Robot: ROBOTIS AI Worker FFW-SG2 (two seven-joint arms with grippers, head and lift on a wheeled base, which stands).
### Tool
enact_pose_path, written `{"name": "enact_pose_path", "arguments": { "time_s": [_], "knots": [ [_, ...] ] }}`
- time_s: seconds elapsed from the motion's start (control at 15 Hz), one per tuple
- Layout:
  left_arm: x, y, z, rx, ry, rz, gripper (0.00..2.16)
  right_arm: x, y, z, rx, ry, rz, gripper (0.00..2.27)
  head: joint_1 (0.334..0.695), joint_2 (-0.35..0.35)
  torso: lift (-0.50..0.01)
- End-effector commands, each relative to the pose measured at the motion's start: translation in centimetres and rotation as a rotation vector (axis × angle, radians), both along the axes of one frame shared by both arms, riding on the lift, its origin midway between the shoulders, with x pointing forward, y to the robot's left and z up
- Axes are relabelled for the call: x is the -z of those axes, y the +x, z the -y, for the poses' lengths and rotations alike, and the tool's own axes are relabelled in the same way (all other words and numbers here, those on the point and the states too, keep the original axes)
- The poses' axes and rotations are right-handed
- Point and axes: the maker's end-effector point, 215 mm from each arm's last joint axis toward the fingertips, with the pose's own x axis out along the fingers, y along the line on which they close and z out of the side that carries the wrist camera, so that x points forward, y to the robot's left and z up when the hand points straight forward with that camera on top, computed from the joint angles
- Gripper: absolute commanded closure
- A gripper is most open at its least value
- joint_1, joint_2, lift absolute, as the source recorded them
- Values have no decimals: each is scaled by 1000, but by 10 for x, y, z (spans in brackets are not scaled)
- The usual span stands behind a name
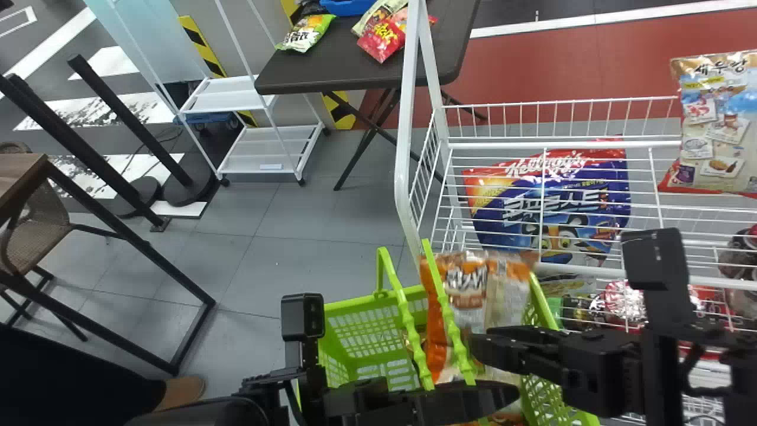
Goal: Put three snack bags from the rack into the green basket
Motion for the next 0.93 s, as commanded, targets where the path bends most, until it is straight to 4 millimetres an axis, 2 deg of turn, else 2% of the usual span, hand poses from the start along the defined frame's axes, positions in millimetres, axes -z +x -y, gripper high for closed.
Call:
{"name": "enact_pose_path", "arguments": {
  "time_s": [0.0,0.2,0.33,0.53,0.6,0.73,0.87],
  "knots": [
    [0,0,0,-3,-2,0,2148,-5,13,14,53,103,-71,56,695,340,0],
    [0,-1,-1,-5,-1,-1,2148,-25,39,41,123,222,-101,63,695,292,0],
    [0,-2,-1,-4,0,-2,2148,-28,70,71,201,206,-66,63,695,257,0],
    [0,-3,-1,-3,-1,-3,2148,-24,124,130,324,105,26,63,695,177,0],
    [0,-3,-1,-3,-1,-3,2148,-21,136,145,348,79,41,63,695,109,0],
    [0,-5,-1,-3,-1,-6,2148,-19,165,186,418,5,105,63,695,54,0],
    [0,-6,-4,-8,-1,-8,2148,-29,202,234,528,-100,235,63,695,-8,0]
  ]
}}
